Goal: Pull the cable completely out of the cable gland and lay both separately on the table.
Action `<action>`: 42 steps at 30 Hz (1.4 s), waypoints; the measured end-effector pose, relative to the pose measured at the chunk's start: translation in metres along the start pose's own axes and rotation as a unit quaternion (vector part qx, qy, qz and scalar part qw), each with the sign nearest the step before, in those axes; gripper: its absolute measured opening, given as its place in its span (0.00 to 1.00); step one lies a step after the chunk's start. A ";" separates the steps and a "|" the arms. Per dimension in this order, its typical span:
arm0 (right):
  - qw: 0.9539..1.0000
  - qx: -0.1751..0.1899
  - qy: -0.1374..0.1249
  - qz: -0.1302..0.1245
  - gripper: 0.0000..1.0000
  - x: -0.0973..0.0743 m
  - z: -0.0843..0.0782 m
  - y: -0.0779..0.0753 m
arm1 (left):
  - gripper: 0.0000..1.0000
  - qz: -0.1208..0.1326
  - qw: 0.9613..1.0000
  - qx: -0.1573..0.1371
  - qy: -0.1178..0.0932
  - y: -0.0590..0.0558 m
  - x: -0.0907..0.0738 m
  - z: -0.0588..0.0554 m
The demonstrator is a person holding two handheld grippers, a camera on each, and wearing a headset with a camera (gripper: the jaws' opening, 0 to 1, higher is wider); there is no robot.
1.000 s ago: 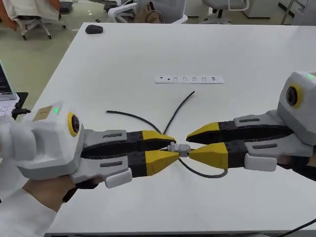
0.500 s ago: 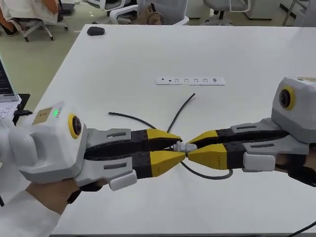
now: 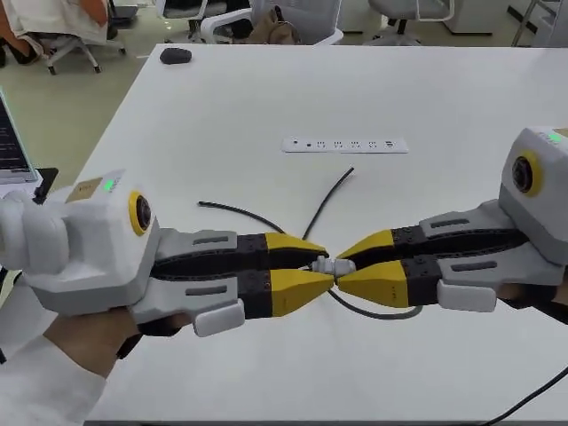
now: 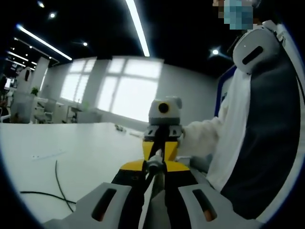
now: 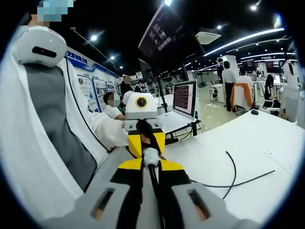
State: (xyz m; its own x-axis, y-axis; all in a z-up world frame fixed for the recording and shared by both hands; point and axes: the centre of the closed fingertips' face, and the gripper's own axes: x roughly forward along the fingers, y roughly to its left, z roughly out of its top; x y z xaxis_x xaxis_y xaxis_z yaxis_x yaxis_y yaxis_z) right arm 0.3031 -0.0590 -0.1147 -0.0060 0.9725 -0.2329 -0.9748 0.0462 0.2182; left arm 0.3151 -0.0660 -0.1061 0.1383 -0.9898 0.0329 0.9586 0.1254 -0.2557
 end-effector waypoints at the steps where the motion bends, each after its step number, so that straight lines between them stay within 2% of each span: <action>1: 1.000 -0.010 0.001 0.000 0.08 0.000 0.000 0.000 | 0.15 -0.003 1.000 -0.004 0.003 -0.001 0.000 0.000; 5: 0.999 -0.044 0.010 -0.004 0.08 -0.001 0.000 0.002 | 0.15 -0.012 0.999 -0.044 0.015 -0.003 0.000 -0.002; 6: 0.998 -0.063 0.012 -0.007 0.08 -0.001 0.000 0.001 | 0.15 -0.012 0.997 -0.069 0.018 -0.003 -0.001 -0.003; 7: 0.995 -0.095 0.019 -0.009 0.08 -0.001 0.000 0.002 | 0.15 -0.016 0.994 -0.110 0.021 -0.002 -0.001 -0.004; 8: 0.993 -0.113 0.026 -0.012 0.08 -0.001 -0.001 0.002 | 0.15 -0.017 0.992 -0.124 0.020 -0.001 -0.001 -0.004; 9: 0.990 -0.133 0.034 -0.013 0.08 0.000 -0.001 0.003 | 0.15 -0.017 0.994 -0.109 0.017 0.000 -0.002 -0.005; 10: 0.988 -0.152 0.037 -0.013 0.08 0.000 0.000 0.003 | 0.15 -0.017 0.994 -0.109 0.016 0.000 -0.002 -0.004; 12: 0.983 -0.181 0.042 -0.010 0.08 0.001 -0.001 0.005 | 0.15 -0.017 0.993 -0.120 0.017 -0.001 -0.003 -0.005; 14: 0.976 -0.214 0.044 -0.009 0.08 0.001 -0.003 0.005 | 0.15 -0.015 0.991 -0.128 0.023 -0.001 -0.003 -0.007; 15: 0.975 -0.217 0.045 -0.007 0.08 0.002 -0.005 0.005 | 0.15 -0.014 0.991 -0.130 0.025 -0.001 -0.003 -0.008; 16: 0.977 -0.210 0.044 -0.007 0.09 0.002 -0.006 0.005 | 0.15 -0.013 0.991 -0.128 0.028 -0.001 -0.003 -0.009; 19: 0.978 -0.206 0.037 -0.008 0.09 0.002 -0.006 0.002 | 0.15 -0.006 0.992 -0.122 0.026 0.000 -0.004 -0.010; 21: 0.983 -0.183 0.022 -0.006 0.10 0.003 -0.005 0.001 | 0.15 -0.002 0.993 -0.117 0.022 0.001 -0.004 -0.009; 22: 0.988 -0.152 0.018 -0.003 0.11 0.003 -0.005 -0.001 | 0.15 0.003 0.994 -0.110 0.021 0.001 -0.004 -0.009; 23: 0.991 -0.133 0.013 0.001 0.12 0.003 -0.005 -0.002 | 0.15 0.007 0.995 -0.098 0.022 0.002 -0.004 -0.009; 24: 0.996 -0.093 0.011 -0.003 0.12 0.002 -0.007 -0.005 | 0.15 0.014 0.997 -0.071 0.020 0.004 -0.005 -0.007; 25: 0.996 -0.083 0.009 -0.008 0.17 0.001 -0.007 -0.008 | 0.15 0.016 0.998 -0.062 0.019 0.005 -0.005 -0.006; 26: 0.999 -0.042 -0.020 -0.014 0.22 -0.002 -0.001 -0.013 | 0.15 0.026 0.999 -0.027 0.011 0.006 -0.006 -0.001; 28: 0.998 0.025 -0.057 -0.008 0.24 -0.006 0.008 -0.014 | 0.15 0.039 0.999 0.026 0.002 0.008 -0.008 0.007; 29: 0.995 0.059 -0.076 0.010 0.22 -0.009 0.014 -0.011 | 0.15 0.043 0.997 0.065 -0.005 0.006 -0.008 0.012; 31: 0.994 0.071 -0.089 0.002 0.24 -0.012 0.017 -0.016 | 0.15 0.041 0.995 0.094 -0.014 0.000 -0.007 0.019; 33: 0.993 0.074 -0.090 0.005 0.26 -0.012 0.018 -0.015 | 0.15 0.040 0.993 0.109 -0.017 -0.003 -0.006 0.023; 36: 0.992 0.079 -0.098 0.013 0.19 -0.012 0.022 -0.012 | 0.15 0.041 0.991 0.125 -0.020 -0.005 -0.004 0.027; 42: 0.992 0.075 -0.095 0.019 0.14 -0.011 0.020 -0.009 | 0.15 0.042 0.988 0.147 -0.018 -0.004 -0.002 0.028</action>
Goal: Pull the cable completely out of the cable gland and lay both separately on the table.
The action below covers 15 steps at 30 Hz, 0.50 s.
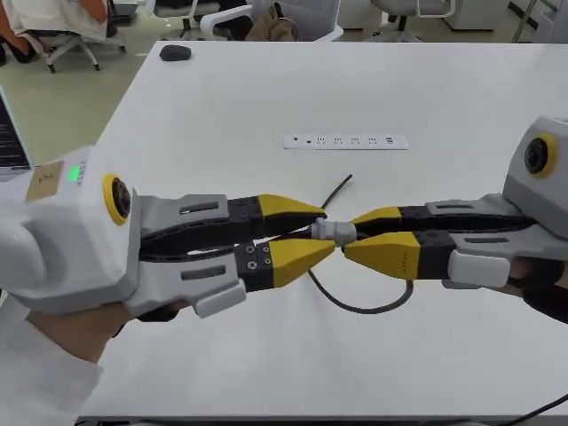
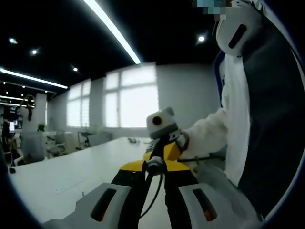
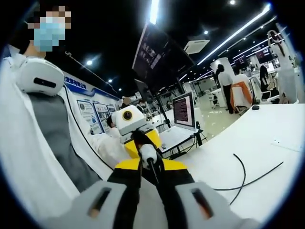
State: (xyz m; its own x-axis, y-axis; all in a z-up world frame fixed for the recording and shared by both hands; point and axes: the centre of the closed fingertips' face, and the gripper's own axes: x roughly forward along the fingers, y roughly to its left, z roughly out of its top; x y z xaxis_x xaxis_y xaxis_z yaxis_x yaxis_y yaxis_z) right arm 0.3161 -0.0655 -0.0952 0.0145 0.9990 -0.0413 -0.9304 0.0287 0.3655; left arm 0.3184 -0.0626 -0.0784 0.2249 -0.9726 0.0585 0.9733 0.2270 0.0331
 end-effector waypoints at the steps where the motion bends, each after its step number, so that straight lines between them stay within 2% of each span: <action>1: 1.000 -0.003 -0.006 0.002 0.14 0.001 0.002 0.001 | 0.15 -0.001 1.000 -0.001 0.000 0.000 0.000 0.000; 5: 1.000 0.004 0.000 0.008 0.11 0.002 0.000 0.002 | 0.15 0.000 1.000 0.007 0.005 0.000 -0.001 -0.003; 7: 1.000 0.020 0.004 0.009 0.11 0.003 0.000 0.002 | 0.15 0.001 1.000 0.006 0.006 0.000 -0.001 -0.003; 10: 1.000 0.003 0.000 0.012 0.11 0.005 0.004 0.005 | 0.15 0.004 1.000 -0.003 -0.005 0.002 -0.003 0.001; 13: 1.000 -0.027 0.009 0.011 0.10 0.007 0.003 0.005 | 0.15 0.002 1.000 -0.014 0.003 0.002 -0.004 0.000; 14: 0.999 -0.035 0.012 0.011 0.10 0.007 0.002 0.006 | 0.15 0.001 1.000 -0.023 0.006 0.002 -0.005 -0.001; 15: 0.999 -0.046 0.013 0.010 0.10 0.008 0.002 0.006 | 0.15 -0.002 0.999 -0.048 0.013 0.001 -0.006 -0.003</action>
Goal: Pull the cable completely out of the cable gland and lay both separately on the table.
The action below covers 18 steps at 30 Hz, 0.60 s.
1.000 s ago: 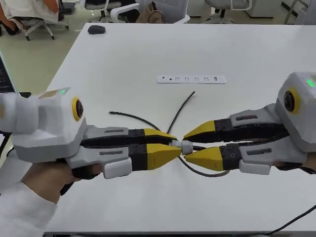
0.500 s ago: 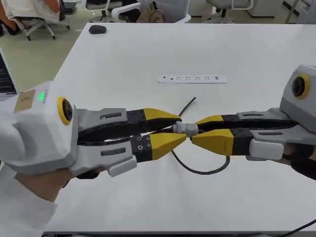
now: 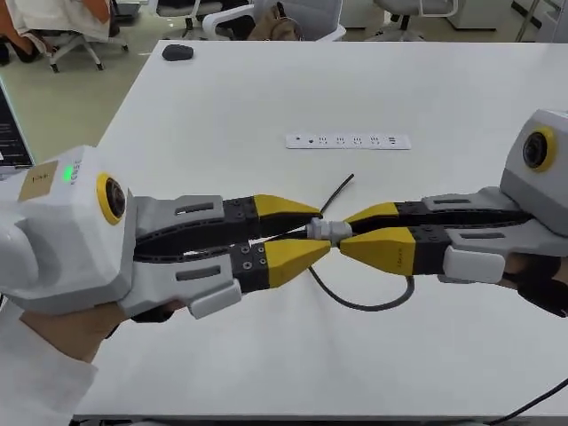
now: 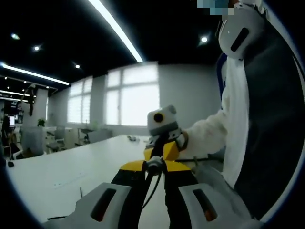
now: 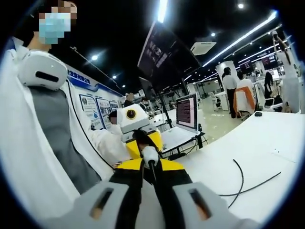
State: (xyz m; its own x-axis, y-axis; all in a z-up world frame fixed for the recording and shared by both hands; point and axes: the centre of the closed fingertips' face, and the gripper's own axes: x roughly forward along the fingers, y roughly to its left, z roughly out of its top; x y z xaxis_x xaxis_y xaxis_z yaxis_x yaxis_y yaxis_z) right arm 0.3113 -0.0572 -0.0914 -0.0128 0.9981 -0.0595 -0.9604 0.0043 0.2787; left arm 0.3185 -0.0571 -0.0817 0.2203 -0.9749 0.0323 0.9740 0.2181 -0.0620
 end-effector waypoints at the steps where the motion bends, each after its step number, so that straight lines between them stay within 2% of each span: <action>1: 1.000 -0.018 0.004 0.000 0.10 0.000 -0.001 0.000 | 0.15 -0.003 1.000 -0.013 0.001 0.000 0.000 0.000; 2: 0.999 -0.047 0.004 -0.001 0.10 0.001 -0.001 0.001 | 0.15 -0.004 0.999 -0.045 0.005 0.000 -0.002 -0.001; 3: 0.998 -0.055 0.008 -0.003 0.10 0.002 -0.002 0.001 | 0.15 -0.005 0.998 -0.056 0.007 0.000 -0.002 -0.002; 5: 0.998 -0.056 0.010 -0.003 0.10 0.003 -0.002 0.002 | 0.15 -0.007 0.999 -0.048 0.008 0.001 -0.003 -0.002; 7: 0.996 -0.089 0.021 -0.005 0.10 0.002 -0.005 0.000 | 0.15 -0.010 0.996 -0.088 0.021 0.000 -0.003 -0.008; 8: 0.992 -0.121 0.027 -0.005 0.10 0.003 -0.007 0.001 | 0.15 -0.015 0.989 -0.144 0.030 0.000 -0.003 -0.011; 10: 0.987 -0.160 0.035 -0.006 0.10 0.004 -0.009 0.003 | 0.15 -0.021 0.982 -0.187 0.026 0.002 -0.003 -0.013; 11: 0.985 -0.166 0.037 -0.006 0.10 0.004 -0.009 0.003 | 0.15 -0.020 0.984 -0.174 0.021 0.004 -0.004 -0.013; 16: 0.986 -0.162 0.045 -0.003 0.10 0.004 -0.013 0.001 | 0.15 -0.017 0.985 -0.168 0.025 0.003 -0.003 -0.016; 18: 0.992 -0.111 0.051 -0.007 0.11 0.002 -0.017 -0.001 | 0.15 -0.012 0.987 -0.158 0.029 0.004 -0.003 -0.018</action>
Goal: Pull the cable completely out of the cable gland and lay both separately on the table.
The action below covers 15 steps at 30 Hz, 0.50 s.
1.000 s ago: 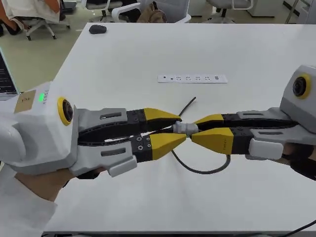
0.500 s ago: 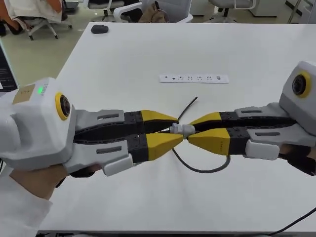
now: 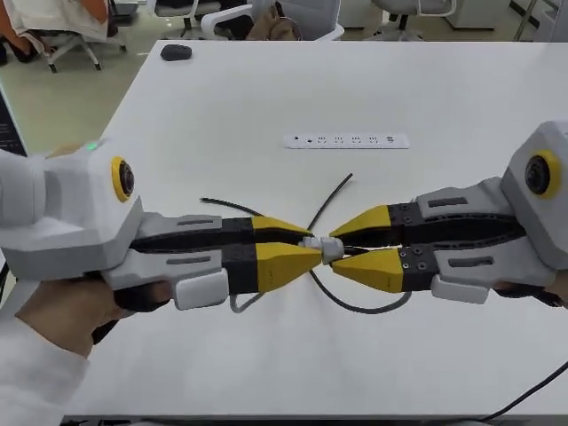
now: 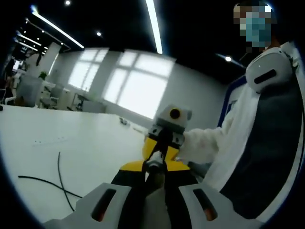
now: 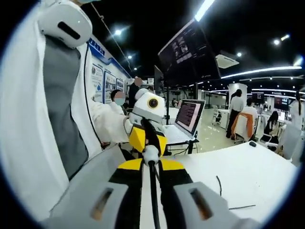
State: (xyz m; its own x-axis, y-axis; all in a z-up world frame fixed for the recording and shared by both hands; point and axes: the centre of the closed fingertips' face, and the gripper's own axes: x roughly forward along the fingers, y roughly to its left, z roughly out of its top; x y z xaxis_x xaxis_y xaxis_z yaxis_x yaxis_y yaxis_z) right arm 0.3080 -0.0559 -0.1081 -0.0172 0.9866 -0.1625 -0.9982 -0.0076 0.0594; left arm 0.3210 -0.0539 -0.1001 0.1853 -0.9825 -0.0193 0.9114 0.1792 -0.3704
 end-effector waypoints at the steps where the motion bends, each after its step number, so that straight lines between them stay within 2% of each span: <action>1: 1.000 0.022 0.005 0.001 0.11 -0.001 -0.003 -0.001 | 0.15 0.003 1.000 0.006 0.002 0.001 0.000 0.000; 2: 1.000 0.001 0.004 -0.006 0.12 -0.003 -0.004 -0.006 | 0.16 0.010 1.000 0.019 0.001 0.002 0.000 0.000; 4: 1.000 -0.011 0.007 -0.020 0.13 -0.009 -0.007 -0.012 | 0.16 0.009 1.000 0.025 -0.001 0.001 -0.001 0.001; 7: 1.000 0.001 0.010 -0.012 0.10 -0.011 -0.006 -0.008 | 0.16 0.010 0.999 0.036 -0.005 -0.001 -0.001 0.003; 11: 1.000 -0.022 0.010 -0.008 0.05 -0.007 -0.004 -0.005 | 0.16 0.013 0.999 0.048 -0.006 -0.002 0.004 0.003; 12: 0.999 -0.038 0.018 -0.011 0.03 -0.008 -0.008 -0.006 | 0.16 0.017 0.998 0.054 -0.012 0.000 0.004 0.005; 13: 0.999 -0.050 0.015 -0.015 0.03 -0.007 -0.007 -0.007 | 0.16 0.019 0.998 0.056 -0.011 0.000 0.005 0.004; 15: 0.999 -0.035 0.008 -0.017 0.02 -0.010 -0.007 -0.009 | 0.16 0.024 0.996 0.086 -0.012 0.002 0.005 0.004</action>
State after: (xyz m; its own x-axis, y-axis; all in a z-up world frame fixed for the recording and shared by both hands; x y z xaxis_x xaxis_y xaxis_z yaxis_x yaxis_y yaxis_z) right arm 0.3167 -0.0663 -0.1136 0.0171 0.9837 -0.1792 -0.9998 0.0144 -0.0161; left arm 0.3256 -0.0586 -0.0969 0.2368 -0.9715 -0.0101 0.9506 0.2339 -0.2041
